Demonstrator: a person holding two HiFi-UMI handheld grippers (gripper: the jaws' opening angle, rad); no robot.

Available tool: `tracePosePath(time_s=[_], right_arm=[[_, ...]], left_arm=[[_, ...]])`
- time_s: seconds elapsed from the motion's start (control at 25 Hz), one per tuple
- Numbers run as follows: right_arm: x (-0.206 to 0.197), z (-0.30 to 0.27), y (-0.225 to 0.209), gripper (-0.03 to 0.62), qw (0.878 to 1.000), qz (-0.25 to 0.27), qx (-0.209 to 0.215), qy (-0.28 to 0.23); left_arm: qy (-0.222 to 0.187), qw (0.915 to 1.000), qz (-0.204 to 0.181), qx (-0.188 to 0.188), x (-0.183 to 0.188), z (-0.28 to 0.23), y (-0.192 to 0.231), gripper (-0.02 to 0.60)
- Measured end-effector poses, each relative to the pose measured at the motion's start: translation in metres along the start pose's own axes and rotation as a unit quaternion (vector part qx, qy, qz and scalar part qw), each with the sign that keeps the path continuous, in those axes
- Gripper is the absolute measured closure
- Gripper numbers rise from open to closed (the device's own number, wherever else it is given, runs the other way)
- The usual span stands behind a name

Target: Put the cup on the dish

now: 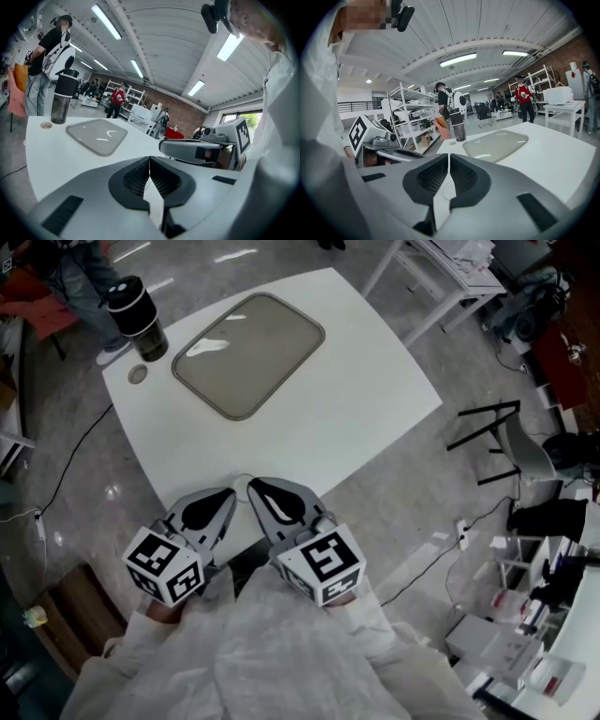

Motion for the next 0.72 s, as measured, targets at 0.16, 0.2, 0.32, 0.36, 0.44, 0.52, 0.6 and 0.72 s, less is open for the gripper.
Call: tracePosePath(time_s=[0.16,0.2,0.32,0.36,0.44,0.52,0.6,0.72], right_arm=[[0.001,-0.003,-0.006,0.579,1.000,0.006,0.007,0.010],[0.002,-0.003,-0.008,0.579,1.000,0.007,0.010,0.012],[0.003,-0.002,-0.013,0.579,1.000,0.011,0.015,0.009],[0.002,-0.002,-0.014,0.579,1.000,0.011,0.018,0.009],[0.000,-0.001,-0.016,0.579,0.999,0.008,0.027,0.017],[-0.003,0.000,-0.016,0.579,0.999,0.007,0.036,0.030],[-0.006,0.002,-0.018,0.579,0.999,0.009,0.038,0.038],[-0.011,0.002,-0.021,0.579,0.998,0.016,0.042,0.045]], left_arm=[[0.000,1.0000,0.002,0.004,0.003,-0.004,0.000,0.574],[-0.002,1.0000,0.003,0.007,0.004,-0.004,-0.001,0.573],[-0.002,0.9999,0.004,0.014,0.005,-0.007,-0.002,0.573],[0.000,0.9999,0.006,0.015,0.004,-0.008,-0.002,0.573],[0.005,0.9999,0.011,0.012,0.001,-0.010,-0.002,0.574],[0.011,0.9998,0.013,0.012,-0.003,-0.010,-0.004,0.574],[0.021,0.9996,0.008,0.017,-0.007,-0.010,-0.007,0.573],[0.030,0.9993,0.001,0.023,-0.013,-0.011,-0.007,0.573]])
Point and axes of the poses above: the fingertips, and each gripper's own axes: z backward along the fingers, y to its left, x out of its top, the point moved 8 cm from there along z, backward along the fingers, and after that the axes turned 3 degrees about -x, right-handed, at the moved point
